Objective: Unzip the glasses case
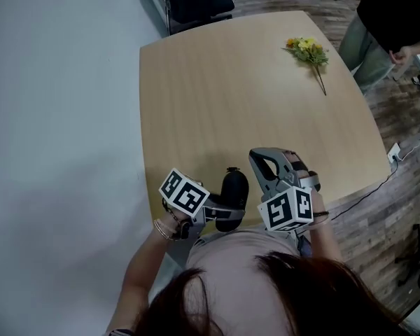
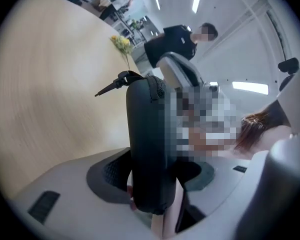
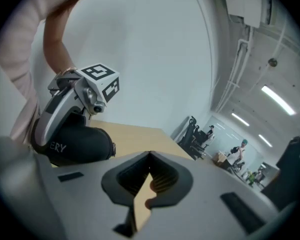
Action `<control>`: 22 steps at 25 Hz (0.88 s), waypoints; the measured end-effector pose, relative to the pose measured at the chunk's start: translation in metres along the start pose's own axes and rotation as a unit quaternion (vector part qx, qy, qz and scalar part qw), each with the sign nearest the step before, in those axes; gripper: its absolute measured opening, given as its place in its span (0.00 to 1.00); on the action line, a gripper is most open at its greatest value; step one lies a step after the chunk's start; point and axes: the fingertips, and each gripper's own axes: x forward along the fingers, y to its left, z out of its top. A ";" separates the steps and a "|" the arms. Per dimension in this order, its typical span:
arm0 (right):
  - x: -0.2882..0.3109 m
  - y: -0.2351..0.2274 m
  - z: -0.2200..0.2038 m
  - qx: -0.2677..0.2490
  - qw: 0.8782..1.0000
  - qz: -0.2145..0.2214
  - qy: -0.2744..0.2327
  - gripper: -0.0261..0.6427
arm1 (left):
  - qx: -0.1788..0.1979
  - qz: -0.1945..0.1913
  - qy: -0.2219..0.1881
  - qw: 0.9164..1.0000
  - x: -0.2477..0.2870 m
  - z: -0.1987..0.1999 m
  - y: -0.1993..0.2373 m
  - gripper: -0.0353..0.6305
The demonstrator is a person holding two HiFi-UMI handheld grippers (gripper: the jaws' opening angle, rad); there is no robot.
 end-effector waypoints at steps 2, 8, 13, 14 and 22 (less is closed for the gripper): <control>-0.001 -0.002 -0.004 0.021 1.000 -0.004 0.006 0.06 | -0.005 -0.005 -0.045 0.999 -0.008 0.011 -0.001 0.43; -0.004 -0.005 -0.008 0.074 0.997 -0.023 0.007 0.06 | -0.003 -0.019 -0.183 0.983 -0.045 0.046 -0.009 0.43; -0.007 -0.011 -0.007 0.145 0.988 -0.046 0.001 0.06 | 0.016 -0.021 -0.284 0.958 -0.080 0.065 -0.021 0.43; -0.008 -0.013 -0.006 0.160 0.986 -0.049 -0.001 0.06 | 0.022 -0.015 -0.301 0.953 -0.087 0.068 -0.023 0.43; -0.019 -0.020 -0.009 0.267 0.961 -0.072 0.001 0.06 | 0.085 0.037 -0.447 0.890 -0.147 0.087 -0.040 0.43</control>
